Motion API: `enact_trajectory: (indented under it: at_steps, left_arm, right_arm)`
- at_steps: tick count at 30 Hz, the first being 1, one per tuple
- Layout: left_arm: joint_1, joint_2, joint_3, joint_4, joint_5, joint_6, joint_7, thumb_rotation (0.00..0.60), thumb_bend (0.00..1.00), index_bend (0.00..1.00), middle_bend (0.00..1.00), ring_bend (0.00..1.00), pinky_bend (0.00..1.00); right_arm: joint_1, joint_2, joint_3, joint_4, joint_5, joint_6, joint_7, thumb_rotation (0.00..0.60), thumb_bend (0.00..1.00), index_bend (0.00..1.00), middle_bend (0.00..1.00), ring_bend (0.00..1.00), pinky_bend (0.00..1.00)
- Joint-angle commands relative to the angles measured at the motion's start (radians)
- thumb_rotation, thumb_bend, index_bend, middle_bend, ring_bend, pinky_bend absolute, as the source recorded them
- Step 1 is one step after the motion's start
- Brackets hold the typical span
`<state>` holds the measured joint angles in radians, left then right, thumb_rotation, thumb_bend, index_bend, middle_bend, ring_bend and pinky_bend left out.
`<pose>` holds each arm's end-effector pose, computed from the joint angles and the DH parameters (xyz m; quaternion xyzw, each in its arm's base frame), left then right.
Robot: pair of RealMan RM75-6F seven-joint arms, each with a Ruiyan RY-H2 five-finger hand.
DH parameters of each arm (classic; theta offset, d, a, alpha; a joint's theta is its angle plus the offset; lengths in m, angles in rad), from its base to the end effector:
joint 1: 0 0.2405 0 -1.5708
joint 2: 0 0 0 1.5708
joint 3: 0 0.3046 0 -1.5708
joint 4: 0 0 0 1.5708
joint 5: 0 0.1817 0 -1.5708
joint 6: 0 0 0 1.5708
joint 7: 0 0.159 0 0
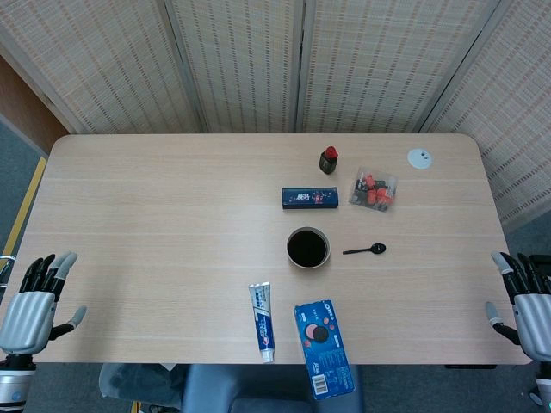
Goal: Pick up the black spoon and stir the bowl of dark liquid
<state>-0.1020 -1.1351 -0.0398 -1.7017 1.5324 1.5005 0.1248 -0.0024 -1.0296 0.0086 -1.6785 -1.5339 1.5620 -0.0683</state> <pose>-0.3184 0.1995 0.1928 -0.6121 -0.3676 -0.3965 0.5771 -0.3430 -0.1596 0.2349 0.5975 -0.3682 0.3522 0.6192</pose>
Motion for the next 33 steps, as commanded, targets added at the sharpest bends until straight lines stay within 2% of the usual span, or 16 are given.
enact_trajectory:
  at_steps: [1,13,16,19,22,26,28,33]
  left_arm:
    - [0.000,0.000,0.001,-0.001,-0.001,-0.001,0.000,0.600,0.26,0.00,0.00,0.00,0.00]
    - [0.004,-0.001,0.003,0.003,-0.001,0.004,-0.007,0.600,0.26,0.00,0.00,0.00,0.00]
    - [0.005,-0.003,0.004,0.005,0.002,0.007,-0.009,0.600,0.26,0.00,0.00,0.00,0.00]
    - [0.006,-0.006,0.004,0.010,0.001,0.007,-0.015,0.600,0.26,0.00,0.00,0.00,0.00]
    - [0.008,-0.006,0.005,0.014,-0.001,0.007,-0.024,0.600,0.26,0.00,0.00,0.00,0.00]
    - [0.017,-0.003,0.009,0.020,0.004,0.022,-0.034,0.600,0.26,0.00,0.00,0.00,0.00]
    - [0.023,0.000,0.008,0.023,0.002,0.030,-0.041,0.600,0.26,0.00,0.00,0.00,0.00]
    - [0.036,0.005,0.008,0.031,0.003,0.050,-0.057,0.600,0.26,0.00,0.00,0.00,0.00]
  right_arm:
    - [-0.001,0.000,0.001,0.000,-0.002,0.002,-0.001,0.600,0.38,0.00,0.10,0.02,0.14]
    - [-0.002,-0.004,0.009,0.002,-0.033,0.018,0.000,0.600,0.38,0.00,0.12,0.03,0.14]
    - [0.007,-0.005,0.015,-0.001,-0.042,0.015,-0.011,0.600,0.38,0.00,0.14,0.05,0.14]
    - [0.028,-0.016,0.040,-0.005,-0.038,0.008,-0.041,0.600,0.38,0.00,0.19,0.11,0.16]
    - [0.067,-0.034,0.071,-0.004,-0.021,-0.027,-0.093,0.600,0.38,0.01,0.29,0.26,0.30]
    - [0.140,-0.052,0.107,-0.007,-0.003,-0.110,-0.161,0.600,0.36,0.08,0.48,0.50,0.54]
    - [0.171,-0.059,0.119,-0.011,0.009,-0.151,-0.183,0.600,0.35,0.13,0.59,0.64,0.67]
    - [0.266,-0.088,0.151,-0.003,0.042,-0.266,-0.260,0.600,0.29,0.33,0.86,0.90,0.91]
